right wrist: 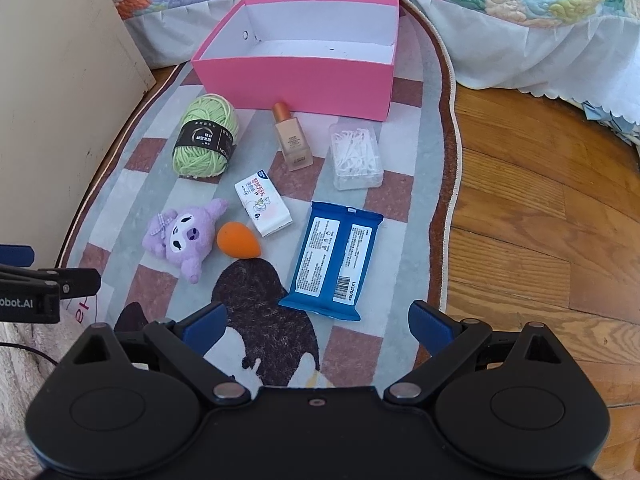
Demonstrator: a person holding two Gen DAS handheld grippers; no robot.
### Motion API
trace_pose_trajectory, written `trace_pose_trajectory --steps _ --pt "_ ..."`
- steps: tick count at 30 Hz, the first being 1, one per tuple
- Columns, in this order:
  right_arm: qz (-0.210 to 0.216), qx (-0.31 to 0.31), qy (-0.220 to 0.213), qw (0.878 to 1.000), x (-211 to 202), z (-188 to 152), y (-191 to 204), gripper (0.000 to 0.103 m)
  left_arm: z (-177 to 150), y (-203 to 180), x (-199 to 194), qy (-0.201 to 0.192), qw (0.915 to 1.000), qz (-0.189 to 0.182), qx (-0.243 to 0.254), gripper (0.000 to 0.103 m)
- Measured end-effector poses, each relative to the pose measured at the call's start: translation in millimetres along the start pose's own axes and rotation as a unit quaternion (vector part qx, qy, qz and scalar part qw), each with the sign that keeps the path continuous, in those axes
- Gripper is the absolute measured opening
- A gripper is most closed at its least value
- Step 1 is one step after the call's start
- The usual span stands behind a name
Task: Organize objects
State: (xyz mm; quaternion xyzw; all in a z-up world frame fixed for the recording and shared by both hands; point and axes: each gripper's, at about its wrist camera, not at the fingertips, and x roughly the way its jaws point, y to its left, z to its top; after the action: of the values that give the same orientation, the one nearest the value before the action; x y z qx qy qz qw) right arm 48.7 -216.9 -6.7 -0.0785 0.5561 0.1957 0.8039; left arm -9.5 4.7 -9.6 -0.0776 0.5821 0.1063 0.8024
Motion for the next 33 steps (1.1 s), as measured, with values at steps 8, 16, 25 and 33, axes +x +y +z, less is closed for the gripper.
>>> trace_pose_trajectory --steps 8,16,25,33 --pt "-0.005 -0.006 0.002 1.0 2 2 -1 0.099 3 2 -6 -0.005 0.9998 -0.017 -0.012 0.1" --pt "-0.007 -0.01 0.007 1.0 4 2 -2 0.099 1 9 -7 -0.006 0.9997 -0.012 -0.022 0.1" --pt "-0.009 -0.025 0.011 1.0 3 2 3 0.099 0 13 -11 -0.009 0.9995 -0.01 -0.028 0.1" --pt "-0.007 -0.04 0.004 0.999 1 6 8 0.099 1 17 -17 -0.015 0.9992 -0.018 -0.031 0.1"
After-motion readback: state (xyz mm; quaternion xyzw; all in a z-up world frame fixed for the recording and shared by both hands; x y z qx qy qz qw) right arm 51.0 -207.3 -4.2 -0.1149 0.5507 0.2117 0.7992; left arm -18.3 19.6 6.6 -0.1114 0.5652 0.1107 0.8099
